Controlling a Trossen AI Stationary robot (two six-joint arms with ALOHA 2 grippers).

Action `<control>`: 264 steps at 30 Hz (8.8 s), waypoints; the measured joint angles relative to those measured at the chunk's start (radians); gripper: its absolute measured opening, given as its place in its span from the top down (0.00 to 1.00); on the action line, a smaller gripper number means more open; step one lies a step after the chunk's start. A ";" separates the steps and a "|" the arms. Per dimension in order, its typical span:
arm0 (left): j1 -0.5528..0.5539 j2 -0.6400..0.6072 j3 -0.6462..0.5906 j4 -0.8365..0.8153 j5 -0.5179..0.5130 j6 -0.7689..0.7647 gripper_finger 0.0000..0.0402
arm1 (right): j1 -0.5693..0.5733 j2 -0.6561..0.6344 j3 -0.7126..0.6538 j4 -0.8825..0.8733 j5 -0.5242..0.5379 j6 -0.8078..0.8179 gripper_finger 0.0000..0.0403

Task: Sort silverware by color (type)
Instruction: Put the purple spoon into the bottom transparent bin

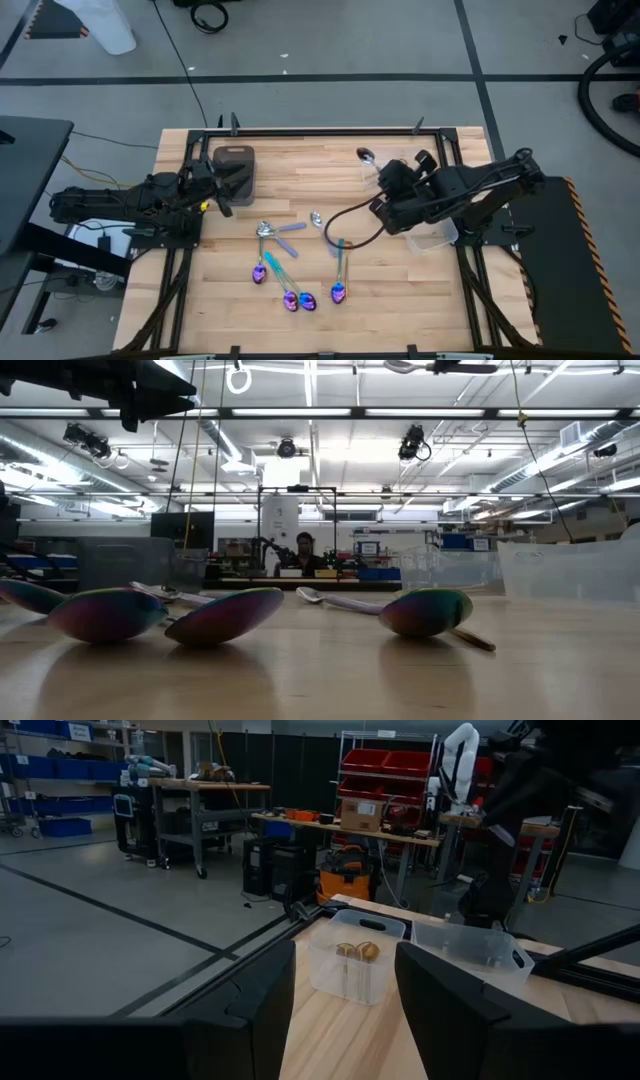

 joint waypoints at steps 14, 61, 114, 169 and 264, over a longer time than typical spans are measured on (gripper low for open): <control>0.000 0.000 0.000 0.000 0.000 0.000 0.55 | 0.000 -0.134 -0.072 0.000 0.000 0.049 0.85; 0.000 0.000 0.000 0.000 0.000 0.000 0.55 | 0.061 -0.445 -0.144 0.000 -0.134 0.059 0.85; 0.000 0.000 0.000 0.000 0.000 -0.007 0.55 | 0.024 -0.541 -0.858 0.220 -0.420 0.385 0.85; 0.000 0.000 0.000 0.005 0.000 -0.007 0.55 | -0.100 -0.534 -1.077 0.410 -0.589 0.320 0.85; -0.283 0.534 0.066 -0.120 0.214 -0.794 0.61 | -0.061 -0.607 -0.941 1.652 -0.357 -0.826 0.73</control>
